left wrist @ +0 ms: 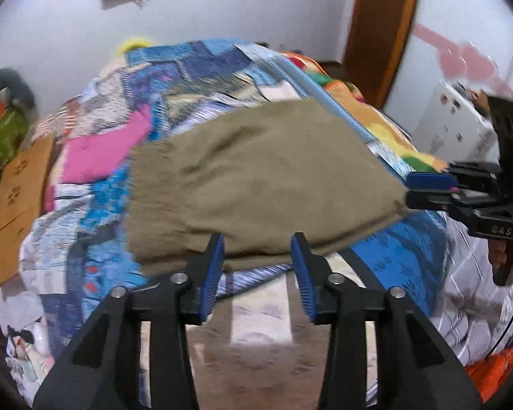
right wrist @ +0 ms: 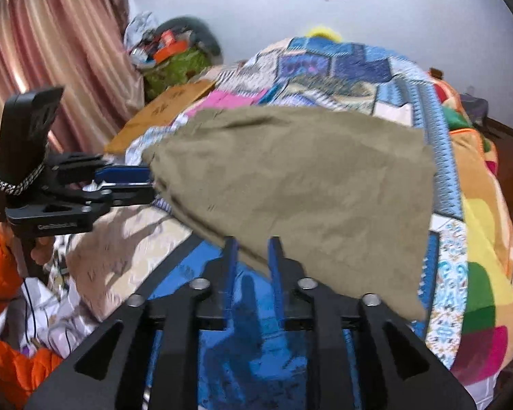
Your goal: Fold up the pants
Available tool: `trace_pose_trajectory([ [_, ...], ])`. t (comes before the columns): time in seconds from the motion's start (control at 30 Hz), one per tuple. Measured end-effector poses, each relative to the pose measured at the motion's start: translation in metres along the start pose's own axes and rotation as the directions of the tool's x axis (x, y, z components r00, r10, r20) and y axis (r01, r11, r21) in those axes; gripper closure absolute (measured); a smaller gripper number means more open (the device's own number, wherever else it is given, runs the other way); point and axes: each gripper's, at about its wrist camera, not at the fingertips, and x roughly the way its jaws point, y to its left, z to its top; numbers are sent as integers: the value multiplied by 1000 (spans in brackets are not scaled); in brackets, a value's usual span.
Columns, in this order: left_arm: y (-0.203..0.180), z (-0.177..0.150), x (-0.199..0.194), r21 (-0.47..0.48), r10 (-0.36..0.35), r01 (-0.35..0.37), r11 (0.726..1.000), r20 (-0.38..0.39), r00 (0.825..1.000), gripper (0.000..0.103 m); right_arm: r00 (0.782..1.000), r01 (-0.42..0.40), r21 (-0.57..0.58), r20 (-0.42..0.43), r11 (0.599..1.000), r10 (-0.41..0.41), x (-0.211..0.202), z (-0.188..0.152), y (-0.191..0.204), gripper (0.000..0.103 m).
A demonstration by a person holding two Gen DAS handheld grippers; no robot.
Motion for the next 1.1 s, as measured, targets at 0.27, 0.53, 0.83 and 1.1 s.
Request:
trace_pose_trajectory([
  [0.27, 35, 36, 17, -91, 56, -54, 994, 15, 998, 58, 998, 11, 51, 64, 999, -14, 16, 30, 2, 69],
  [0.53, 44, 3, 65, -76, 170, -174, 982, -51, 984, 36, 997, 47, 54, -64, 997, -43, 65, 11, 2, 68],
  [0.83, 56, -10, 54, -141, 151, -155, 978, -43, 988, 35, 992, 122, 161, -63, 979, -113, 16, -30, -47, 66],
  [1.1, 57, -13, 58, -145, 160, -167, 975, -56, 985, 31, 978, 203, 226, -92, 953, -187, -3, -62, -78, 65],
])
